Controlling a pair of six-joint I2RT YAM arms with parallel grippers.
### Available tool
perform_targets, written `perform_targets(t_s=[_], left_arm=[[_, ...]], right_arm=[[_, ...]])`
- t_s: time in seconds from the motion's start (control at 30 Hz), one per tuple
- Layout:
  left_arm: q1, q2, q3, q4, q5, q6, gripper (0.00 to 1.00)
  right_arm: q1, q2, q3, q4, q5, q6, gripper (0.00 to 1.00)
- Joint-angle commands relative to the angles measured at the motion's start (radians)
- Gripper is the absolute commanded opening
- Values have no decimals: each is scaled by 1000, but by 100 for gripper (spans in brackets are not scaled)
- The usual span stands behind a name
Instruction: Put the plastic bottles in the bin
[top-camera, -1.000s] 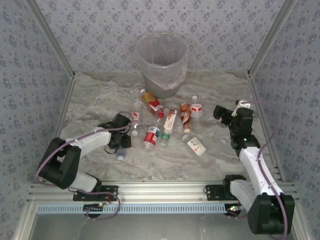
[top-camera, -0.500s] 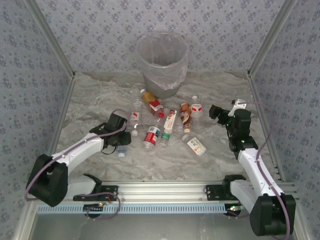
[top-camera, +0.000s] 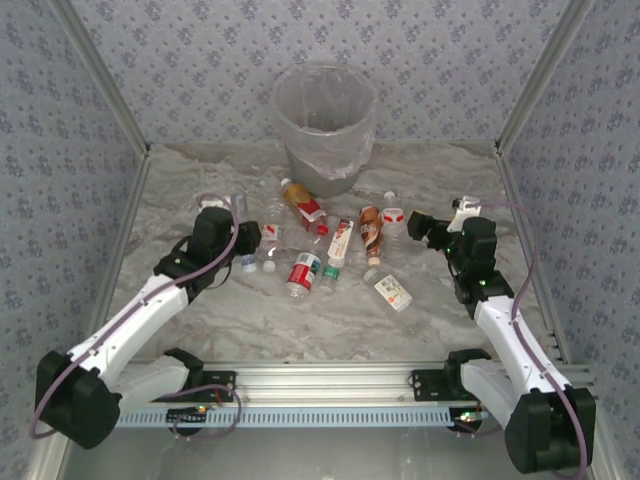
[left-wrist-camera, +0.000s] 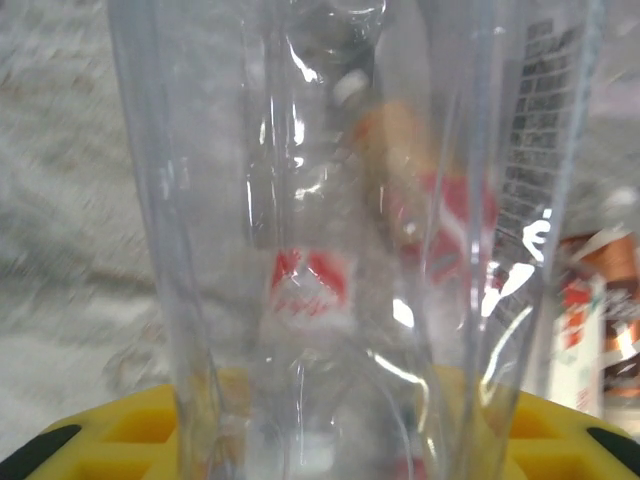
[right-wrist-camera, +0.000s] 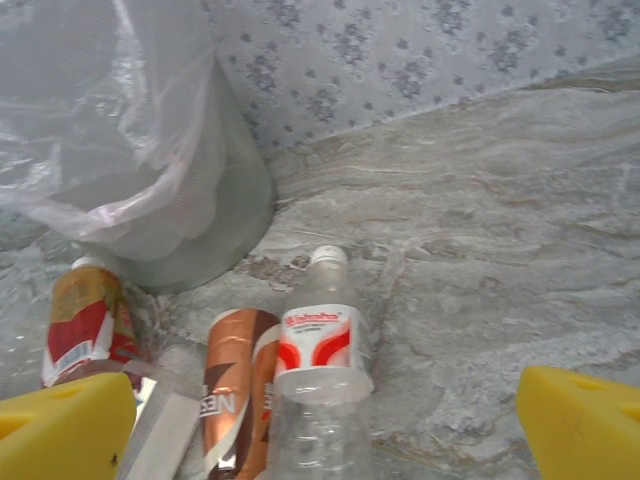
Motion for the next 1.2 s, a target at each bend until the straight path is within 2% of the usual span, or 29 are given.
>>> perform_targets(t_s=[0.0,0.2,0.33,0.6,0.8,0.93,1.07,1.17], left_arm=[[0,88,132,132,79,38,31],[-2,254,323,238,192,74,31],[-8,331,418,373,222,90,32],[-11,496,633,526,222,199,32],[-12,627,734,810,174,223,34],[-12,730,886,763,178,206,34],[-14,818,969,779,191,172,34],[-14,887,1082,684,193,165,34]], right_arm=[[29,-12,64,-47,-43,-54,100],[91,-17,117,-189,-17,-108,100],[126,-28,134,-251,7,-109,100],[174,-66,121,-267,75,-107,100],[184,-80,119,-255,93,-98,100],[197,-101,113,-267,118,-90,100],[201,-136,93,-279,143,-84,100],[201,-158,91,-297,162,-83,100]])
